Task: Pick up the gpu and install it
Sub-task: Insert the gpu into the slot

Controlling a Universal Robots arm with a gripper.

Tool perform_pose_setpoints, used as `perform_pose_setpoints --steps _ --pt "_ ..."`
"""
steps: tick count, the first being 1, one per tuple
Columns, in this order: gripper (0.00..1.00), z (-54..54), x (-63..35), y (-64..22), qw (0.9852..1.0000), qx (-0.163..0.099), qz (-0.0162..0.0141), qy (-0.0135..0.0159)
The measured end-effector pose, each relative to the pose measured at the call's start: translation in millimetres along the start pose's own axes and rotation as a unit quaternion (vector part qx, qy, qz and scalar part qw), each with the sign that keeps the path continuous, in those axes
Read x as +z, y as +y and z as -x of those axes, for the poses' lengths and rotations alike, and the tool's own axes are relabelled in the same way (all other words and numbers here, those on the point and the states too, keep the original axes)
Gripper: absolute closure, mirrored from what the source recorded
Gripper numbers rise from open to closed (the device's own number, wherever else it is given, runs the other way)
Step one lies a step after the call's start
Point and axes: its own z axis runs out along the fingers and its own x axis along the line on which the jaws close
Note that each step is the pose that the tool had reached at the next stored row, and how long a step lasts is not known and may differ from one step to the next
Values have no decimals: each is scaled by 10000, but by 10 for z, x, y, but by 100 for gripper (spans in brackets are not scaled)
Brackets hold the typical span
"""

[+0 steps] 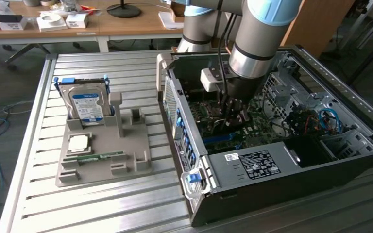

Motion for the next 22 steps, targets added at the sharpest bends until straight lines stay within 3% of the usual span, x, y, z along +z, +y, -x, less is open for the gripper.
perform_pose_setpoints --steps 7,13,22 --pt "74 -10 -1 -2 10000 81 -3 6" --pt "74 -14 -1 -2 9999 129 -3 66" --pt "74 -14 -2 -10 9999 132 -3 68"
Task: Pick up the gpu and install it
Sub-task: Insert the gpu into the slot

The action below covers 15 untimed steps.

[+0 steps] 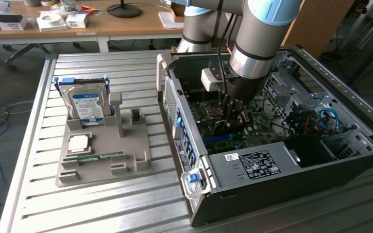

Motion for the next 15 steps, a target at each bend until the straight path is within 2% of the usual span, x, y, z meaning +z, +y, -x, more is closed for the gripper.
perform_pose_setpoints --steps 15 --pt "74 -1 29 -1 10000 7 0 0"
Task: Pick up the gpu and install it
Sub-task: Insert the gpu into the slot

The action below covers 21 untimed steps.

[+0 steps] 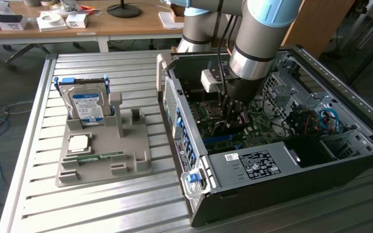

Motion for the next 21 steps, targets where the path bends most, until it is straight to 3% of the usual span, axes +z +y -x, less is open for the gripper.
perform_pose_setpoints --steps 21 --pt "74 0 28 5 10000 4 0 -1"
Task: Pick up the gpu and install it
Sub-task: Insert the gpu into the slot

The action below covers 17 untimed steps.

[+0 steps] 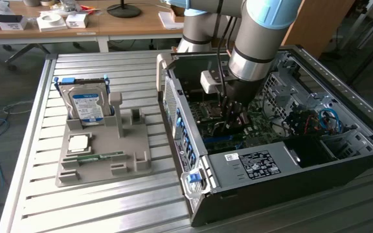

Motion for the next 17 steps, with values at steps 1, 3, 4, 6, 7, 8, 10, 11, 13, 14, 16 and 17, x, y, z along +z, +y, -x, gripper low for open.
perform_pose_setpoints --steps 1,3,4,6,7,8,10,11,13,14,16,17 --pt "74 0 0 0 10000 0 0 0" --pt "74 0 6 0 10000 0 -1 -1" --pt "74 0 6 0 10000 0 0 -1" --pt "74 0 5 0 10000 0 0 0" --pt "74 0 6 0 10000 0 0 0" --pt "74 0 6 0 10000 0 0 1" --pt "74 -1 9 0 10000 0 1 1" --pt "74 -1 9 0 10000 0 0 1" --pt "74 0 9 0 10000 0 0 0" --pt "74 0 11 0 10000 0 0 0" --pt "74 0 17 0 10000 0 0 -1" --pt "74 0 16 0 10000 0 0 0"
